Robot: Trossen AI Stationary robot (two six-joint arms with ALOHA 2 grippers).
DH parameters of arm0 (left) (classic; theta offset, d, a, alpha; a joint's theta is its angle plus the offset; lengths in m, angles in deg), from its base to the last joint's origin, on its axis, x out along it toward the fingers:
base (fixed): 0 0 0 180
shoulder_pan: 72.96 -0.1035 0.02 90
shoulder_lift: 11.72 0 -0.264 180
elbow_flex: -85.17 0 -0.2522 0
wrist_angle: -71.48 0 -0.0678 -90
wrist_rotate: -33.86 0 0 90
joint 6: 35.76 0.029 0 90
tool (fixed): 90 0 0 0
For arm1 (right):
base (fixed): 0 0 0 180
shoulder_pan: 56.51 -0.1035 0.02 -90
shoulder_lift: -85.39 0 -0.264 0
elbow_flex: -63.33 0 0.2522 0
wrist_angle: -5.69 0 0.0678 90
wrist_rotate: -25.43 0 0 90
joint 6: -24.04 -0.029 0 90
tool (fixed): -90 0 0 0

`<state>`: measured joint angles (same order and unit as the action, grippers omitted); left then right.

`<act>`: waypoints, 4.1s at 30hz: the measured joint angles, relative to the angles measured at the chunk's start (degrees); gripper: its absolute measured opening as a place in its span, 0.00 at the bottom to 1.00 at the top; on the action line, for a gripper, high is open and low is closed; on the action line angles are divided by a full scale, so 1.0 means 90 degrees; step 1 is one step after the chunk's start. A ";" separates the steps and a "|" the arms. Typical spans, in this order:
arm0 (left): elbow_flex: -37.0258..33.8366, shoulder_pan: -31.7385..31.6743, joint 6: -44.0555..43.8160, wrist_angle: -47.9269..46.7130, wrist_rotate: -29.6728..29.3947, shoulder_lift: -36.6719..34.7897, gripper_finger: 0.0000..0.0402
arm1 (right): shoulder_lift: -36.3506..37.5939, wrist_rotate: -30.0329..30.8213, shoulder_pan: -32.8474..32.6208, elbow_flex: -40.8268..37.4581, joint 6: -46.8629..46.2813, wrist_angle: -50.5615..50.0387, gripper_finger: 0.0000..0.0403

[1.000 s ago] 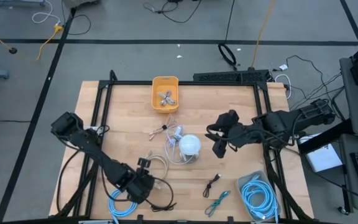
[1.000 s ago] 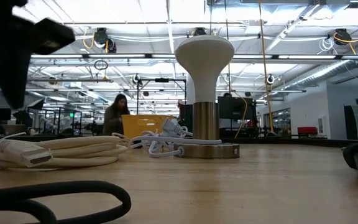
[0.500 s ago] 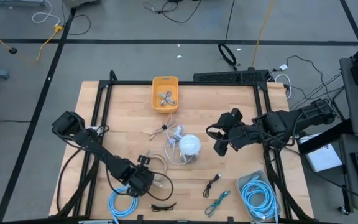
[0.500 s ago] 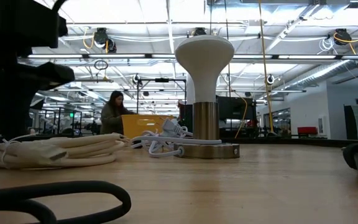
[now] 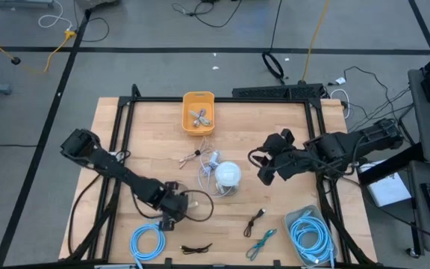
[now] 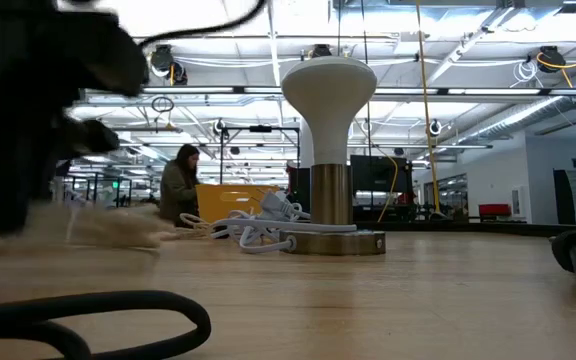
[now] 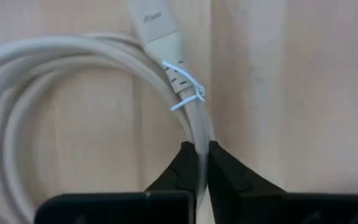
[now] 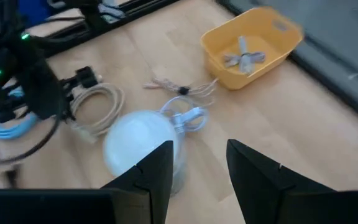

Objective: Pick & Place USB Port
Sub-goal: Put the brown HDMI cable into the gray bin

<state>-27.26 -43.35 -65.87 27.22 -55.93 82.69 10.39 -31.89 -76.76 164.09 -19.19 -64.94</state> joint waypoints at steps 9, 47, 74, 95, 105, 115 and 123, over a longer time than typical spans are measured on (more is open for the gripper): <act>0.0431 0.0071 -0.2518 0.0098 -0.2329 -0.2693 0.03 | 0.0731 -0.0915 -0.0293 0.0000 -0.0724 0.0264 0.35; 0.6649 -0.1453 -0.0935 0.5142 0.2698 0.2800 0.03 | -0.1050 0.2300 -0.5554 -0.0007 -0.6605 -0.2908 0.35; 0.6828 -0.1445 0.0426 0.4489 0.2672 0.1673 0.03 | -0.0207 0.5199 -0.3749 -0.0002 -0.1989 0.0468 0.39; 0.6831 -0.1321 0.0868 -0.4132 -0.3708 -0.1333 0.03 | -0.0230 -0.0130 0.0792 -0.0871 0.0589 0.2980 0.28; 0.6819 -0.2029 0.1537 -0.4253 -0.3359 -0.1424 0.03 | -0.0956 -0.2164 0.2026 -0.2973 -0.0894 1.2570 0.28; 0.6748 -0.1911 0.1991 -0.6203 -0.0530 -0.0893 0.03 | -0.0920 -0.3028 0.2581 -0.3600 -0.2057 1.1778 0.30; 0.6753 -0.1319 0.2554 -0.6601 0.0535 -0.0189 0.03 | -0.0928 -0.5651 0.2909 -0.3580 -0.3898 1.1312 0.31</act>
<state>33.52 -55.22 -42.88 -32.19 -51.12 80.98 2.03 -82.74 -50.58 131.88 -54.27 36.87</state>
